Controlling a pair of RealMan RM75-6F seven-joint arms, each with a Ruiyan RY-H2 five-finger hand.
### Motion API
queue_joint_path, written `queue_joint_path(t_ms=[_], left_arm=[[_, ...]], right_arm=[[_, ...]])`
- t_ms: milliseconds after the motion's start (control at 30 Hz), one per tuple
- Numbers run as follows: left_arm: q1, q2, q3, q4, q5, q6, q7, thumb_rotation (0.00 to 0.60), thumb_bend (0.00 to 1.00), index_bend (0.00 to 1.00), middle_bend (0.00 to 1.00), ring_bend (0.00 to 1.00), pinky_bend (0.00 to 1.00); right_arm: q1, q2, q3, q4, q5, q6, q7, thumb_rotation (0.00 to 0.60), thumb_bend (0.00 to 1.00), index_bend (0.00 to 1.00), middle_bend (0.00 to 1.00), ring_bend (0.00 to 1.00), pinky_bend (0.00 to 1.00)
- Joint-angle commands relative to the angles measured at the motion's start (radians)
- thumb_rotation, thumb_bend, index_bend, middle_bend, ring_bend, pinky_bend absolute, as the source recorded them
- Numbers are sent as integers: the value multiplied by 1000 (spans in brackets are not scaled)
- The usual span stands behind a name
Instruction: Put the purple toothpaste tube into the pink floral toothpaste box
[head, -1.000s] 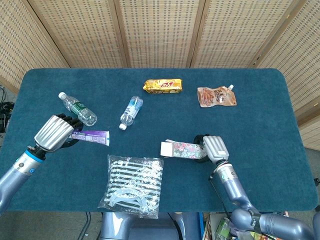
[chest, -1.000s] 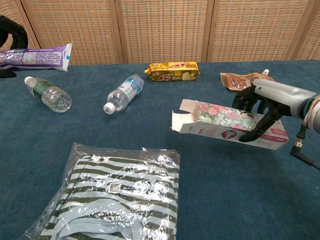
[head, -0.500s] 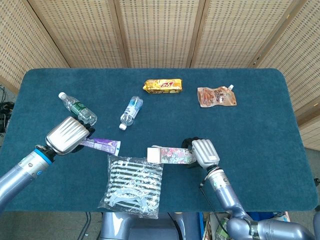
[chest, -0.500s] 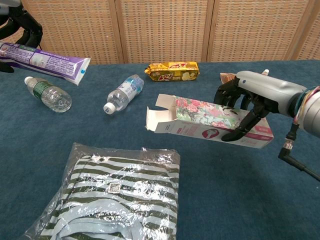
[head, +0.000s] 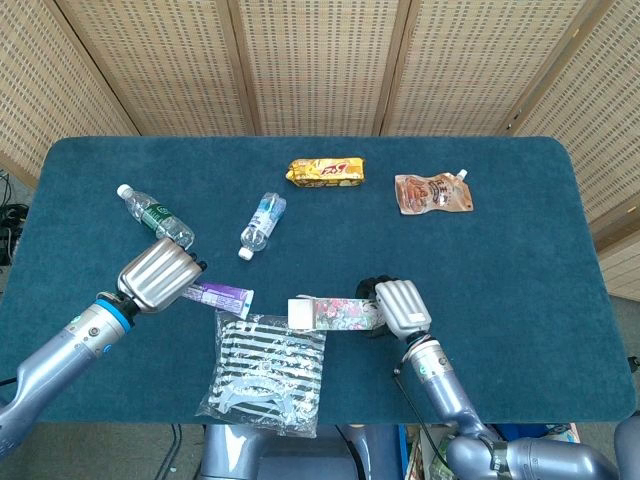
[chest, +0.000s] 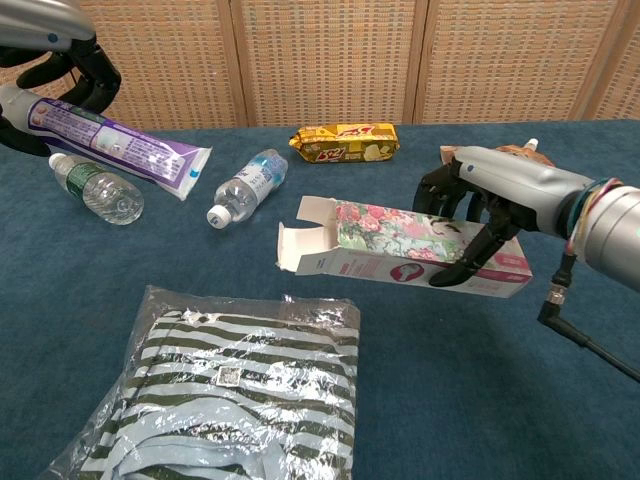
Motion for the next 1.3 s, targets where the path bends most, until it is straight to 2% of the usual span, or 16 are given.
queue_joint_path(t_ms=[33, 533, 833, 1300], left_arm=[[-44, -50, 10, -21, -86, 29, 73, 600, 339, 853, 713, 624, 635], [-148, -185, 63, -82, -291, 161, 266, 600, 374, 853, 725, 636, 634], [-190, -210, 102, -110, -367, 237, 331, 600, 376, 853, 726, 637, 634], [-206, -251, 121, -93, -355, 311, 323, 600, 384, 855, 731, 641, 635]], right_arm=[[16, -11, 11, -6, 14, -2, -27, 600, 88, 572, 464, 377, 451], [44, -33, 26, -28, 72, 17, -98, 600, 89, 572, 459, 377, 451], [44, -21, 26, -40, 80, 26, -94, 600, 89, 572, 459, 378, 451], [48, -19, 17, -45, 90, 30, -96, 600, 89, 572, 458, 378, 451]])
